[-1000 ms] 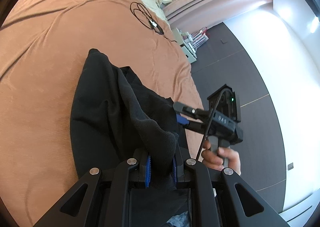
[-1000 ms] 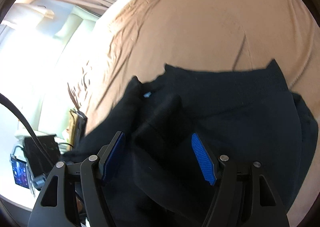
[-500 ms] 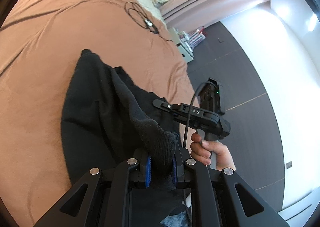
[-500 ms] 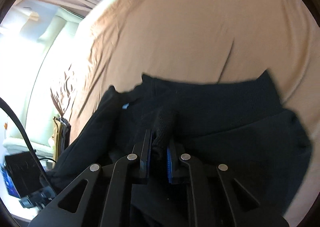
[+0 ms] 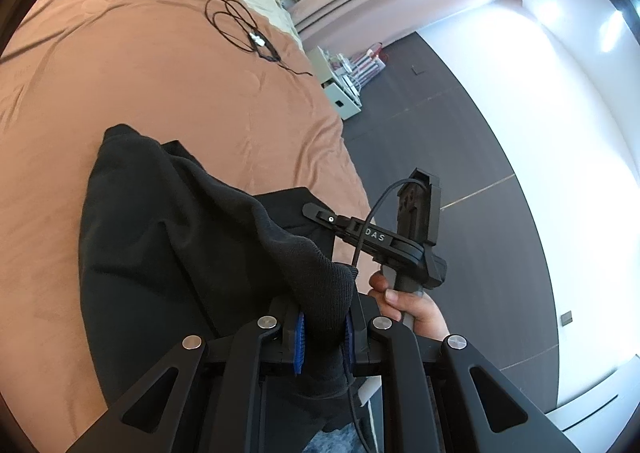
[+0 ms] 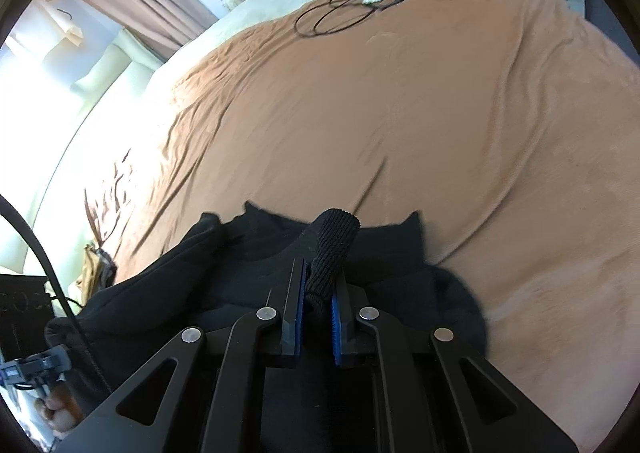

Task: Fold small clothes

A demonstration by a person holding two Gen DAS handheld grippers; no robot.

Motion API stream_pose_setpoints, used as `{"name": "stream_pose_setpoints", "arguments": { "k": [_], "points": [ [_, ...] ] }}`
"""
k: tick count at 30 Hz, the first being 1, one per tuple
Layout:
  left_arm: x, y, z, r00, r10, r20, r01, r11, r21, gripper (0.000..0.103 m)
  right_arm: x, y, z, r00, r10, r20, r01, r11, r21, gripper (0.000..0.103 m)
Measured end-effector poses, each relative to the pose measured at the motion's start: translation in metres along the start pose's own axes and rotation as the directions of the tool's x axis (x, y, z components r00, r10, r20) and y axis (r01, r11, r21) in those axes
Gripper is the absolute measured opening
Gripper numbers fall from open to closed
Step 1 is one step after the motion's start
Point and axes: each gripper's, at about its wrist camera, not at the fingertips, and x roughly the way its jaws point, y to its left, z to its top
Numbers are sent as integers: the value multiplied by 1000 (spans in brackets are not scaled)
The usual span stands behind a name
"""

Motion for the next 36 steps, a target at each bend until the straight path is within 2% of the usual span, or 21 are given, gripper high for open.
{"name": "stream_pose_setpoints", "arguments": {
  "k": [6,9,13,15,17,18,24,36],
  "points": [
    [19,-9,1,1000,1,-25,-1,1000,9,15,-3,-15,-6,999,-36,15,36,998,49,7],
    [30,-13,5,999,0,-38,0,1000,7,15,2,-20,-10,999,-49,-3,49,997,59,7],
    [37,-20,9,999,8,-49,-7,1000,22,15,-5,-29,-11,998,-22,-63,28,994,109,12],
    [40,-23,11,999,15,-52,-13,999,32,15,-17,-28,-12,998,-24,-50,29,994,110,21],
    [43,-26,14,998,19,-55,-17,999,35,15,-35,-29,-17,1000,-12,-22,14,995,104,56],
    [45,-26,15,998,22,-56,-20,999,35,15,-46,-31,-21,1000,4,-3,-4,995,101,61],
    [56,-32,19,997,45,-66,-42,998,44,15,-83,-40,-57,999,50,16,-51,993,105,62],
    [96,-44,31,989,92,-115,-83,993,82,15,-130,-70,-168,989,133,60,-144,965,221,62]
  ]
}}
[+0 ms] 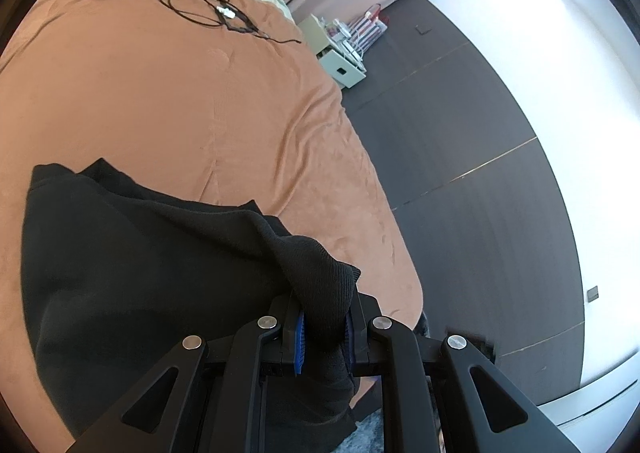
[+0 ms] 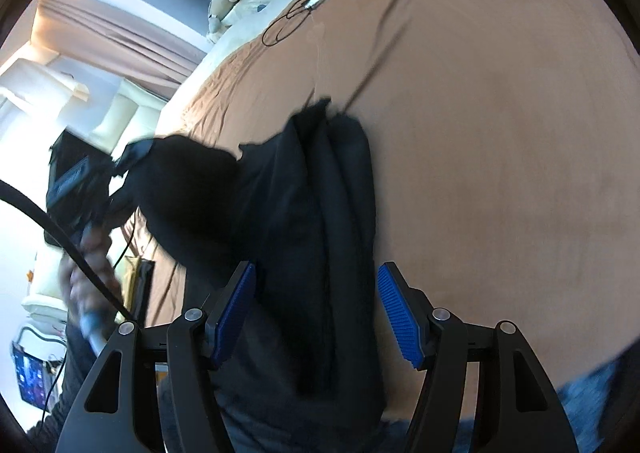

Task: Fold small clothes

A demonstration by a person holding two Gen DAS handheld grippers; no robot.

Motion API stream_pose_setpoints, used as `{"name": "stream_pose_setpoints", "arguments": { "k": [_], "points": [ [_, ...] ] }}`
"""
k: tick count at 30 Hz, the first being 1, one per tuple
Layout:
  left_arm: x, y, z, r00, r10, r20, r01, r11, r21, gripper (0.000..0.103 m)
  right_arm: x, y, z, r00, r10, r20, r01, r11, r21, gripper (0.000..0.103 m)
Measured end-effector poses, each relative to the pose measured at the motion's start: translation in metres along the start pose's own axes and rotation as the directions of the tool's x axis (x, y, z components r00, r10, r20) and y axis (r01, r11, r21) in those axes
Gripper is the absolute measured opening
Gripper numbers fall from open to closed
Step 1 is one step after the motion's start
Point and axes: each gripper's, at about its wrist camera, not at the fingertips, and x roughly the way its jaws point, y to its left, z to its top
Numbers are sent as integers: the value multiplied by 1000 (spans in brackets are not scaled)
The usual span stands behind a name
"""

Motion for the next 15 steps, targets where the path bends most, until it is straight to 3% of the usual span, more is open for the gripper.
{"name": "stream_pose_setpoints", "arguments": {
  "k": [6,15],
  "points": [
    [17,1,3,1000,20,-22,-20,1000,3,15,-1,-18,-31,997,76,-12,-75,995,67,62],
    [27,4,2,999,33,-34,-33,999,-4,15,-1,-31,-42,986,166,-11,-164,981,107,62]
  ]
}}
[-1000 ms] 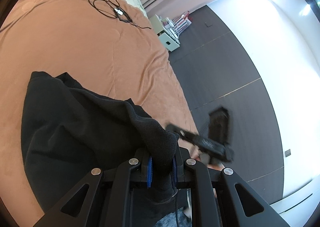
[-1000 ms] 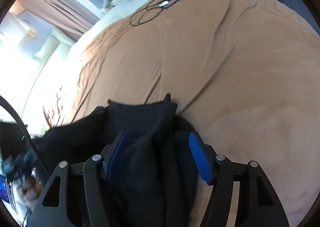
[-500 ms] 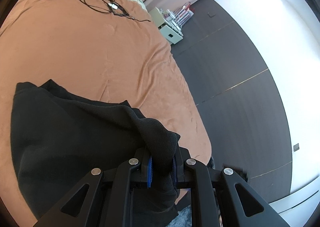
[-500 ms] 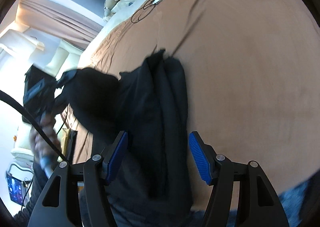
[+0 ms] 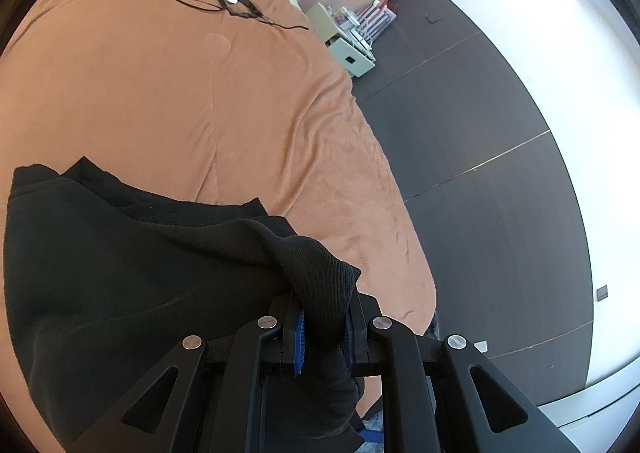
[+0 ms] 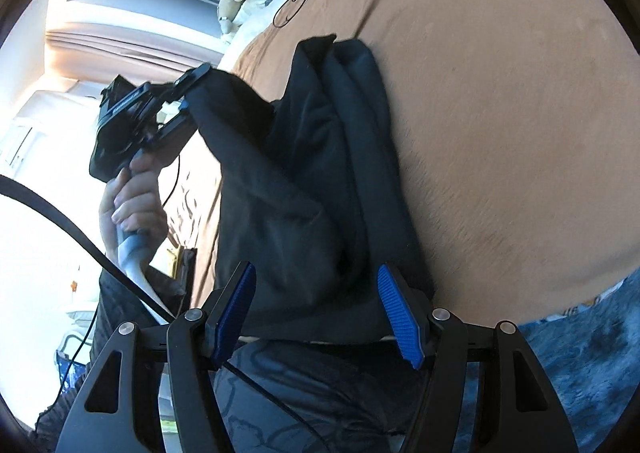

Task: Fold small clothes

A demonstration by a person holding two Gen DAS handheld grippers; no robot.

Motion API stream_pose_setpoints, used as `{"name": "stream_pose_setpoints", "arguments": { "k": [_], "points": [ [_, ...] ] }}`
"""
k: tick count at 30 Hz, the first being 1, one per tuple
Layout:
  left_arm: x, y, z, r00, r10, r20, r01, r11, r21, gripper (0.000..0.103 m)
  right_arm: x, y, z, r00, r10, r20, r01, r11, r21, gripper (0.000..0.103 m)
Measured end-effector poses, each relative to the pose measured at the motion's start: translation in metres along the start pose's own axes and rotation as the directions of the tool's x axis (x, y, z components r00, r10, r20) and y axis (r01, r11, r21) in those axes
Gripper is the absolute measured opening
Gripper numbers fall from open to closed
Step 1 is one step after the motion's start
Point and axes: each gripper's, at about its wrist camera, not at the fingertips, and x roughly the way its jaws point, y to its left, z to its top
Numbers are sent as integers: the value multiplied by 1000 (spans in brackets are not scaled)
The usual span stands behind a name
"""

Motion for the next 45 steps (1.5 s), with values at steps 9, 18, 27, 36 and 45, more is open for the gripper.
{"name": "stream_pose_setpoints", "arguments": {
  "k": [9,18,27,36,45],
  "points": [
    [1,-1,0,1000,8,0,-8,1000,1,15,28,-17,-3,1000,13,-2,-13,998,56,6],
    [0,-7,-1,1000,12,19,-12,1000,12,15,-11,-2,-10,991,-54,120,57,998,-15,1],
    [28,-10,0,999,31,5,-31,999,9,15,-29,-8,-33,983,-98,154,98,995,7,1],
    [58,-11,7,998,59,-2,-59,998,16,55,-20,-5,-49,982,-101,156,94,994,56,1],
    [2,13,4,984,160,82,-163,986,25,79,-24,-6,-56,983,-107,147,98,993,64,1]
  ]
}}
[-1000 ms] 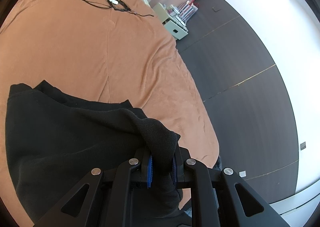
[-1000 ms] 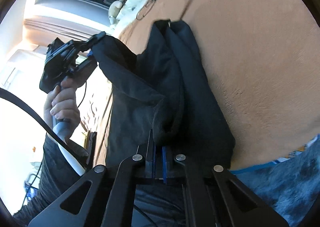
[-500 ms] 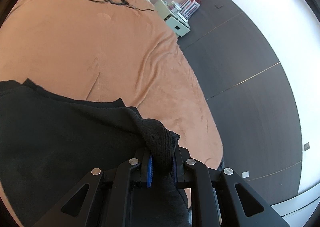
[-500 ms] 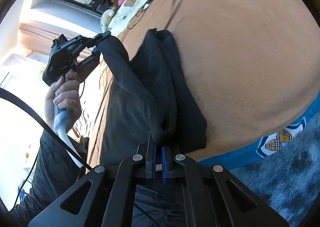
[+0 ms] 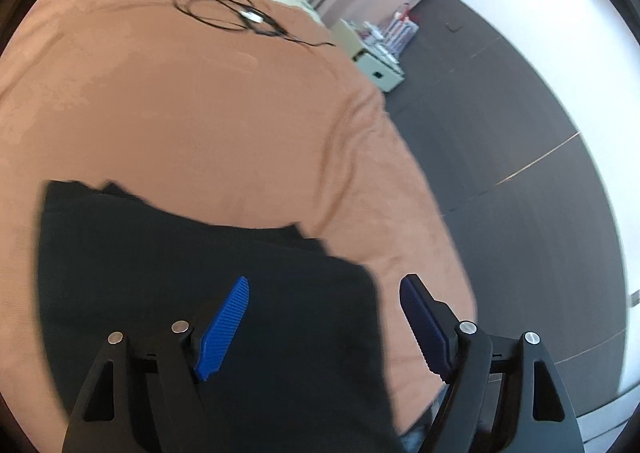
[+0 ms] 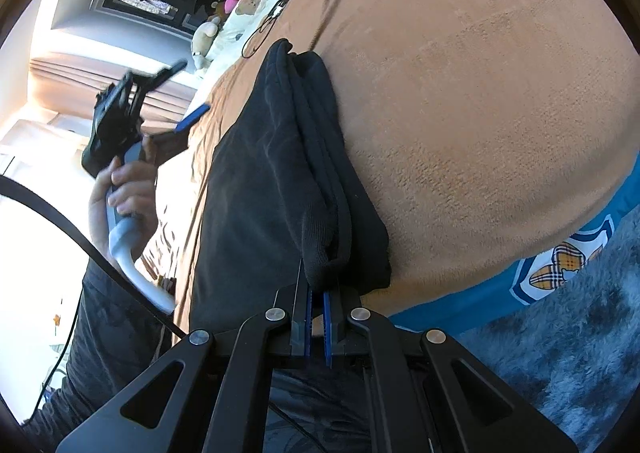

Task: Fold small clothes

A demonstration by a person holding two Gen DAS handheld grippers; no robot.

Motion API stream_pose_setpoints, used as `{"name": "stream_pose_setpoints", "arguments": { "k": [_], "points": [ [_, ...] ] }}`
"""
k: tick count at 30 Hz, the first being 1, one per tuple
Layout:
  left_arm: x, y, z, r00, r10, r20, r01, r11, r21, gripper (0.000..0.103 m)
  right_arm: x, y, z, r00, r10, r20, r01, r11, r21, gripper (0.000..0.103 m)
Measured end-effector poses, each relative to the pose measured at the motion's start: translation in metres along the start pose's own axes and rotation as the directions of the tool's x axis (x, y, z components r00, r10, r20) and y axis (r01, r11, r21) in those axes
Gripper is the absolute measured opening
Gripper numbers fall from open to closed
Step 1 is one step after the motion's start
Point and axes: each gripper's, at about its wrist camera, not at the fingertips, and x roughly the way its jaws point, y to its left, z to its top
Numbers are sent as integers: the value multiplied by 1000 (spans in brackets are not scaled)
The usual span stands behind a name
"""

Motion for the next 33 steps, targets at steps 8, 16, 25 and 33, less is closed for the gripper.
{"name": "stream_pose_setpoints", "arguments": {
  "k": [8,16,25,33],
  "points": [
    [-51,38,-17,993,120,14,-120,992,29,79,-15,19,2,999,-45,11,46,997,-57,13],
    [-72,63,-38,987,163,-14,-163,987,8,73,-25,45,9,990,-126,69,135,981,-141,64],
    [-88,98,-57,979,200,-40,-202,978,-44,50,-9,53,35,987,-160,33,163,967,-198,64],
    [-82,129,-65,978,199,-68,-205,972,-113,49,16,65,69,987,-157,-26,148,963,-225,64]
  ]
}}
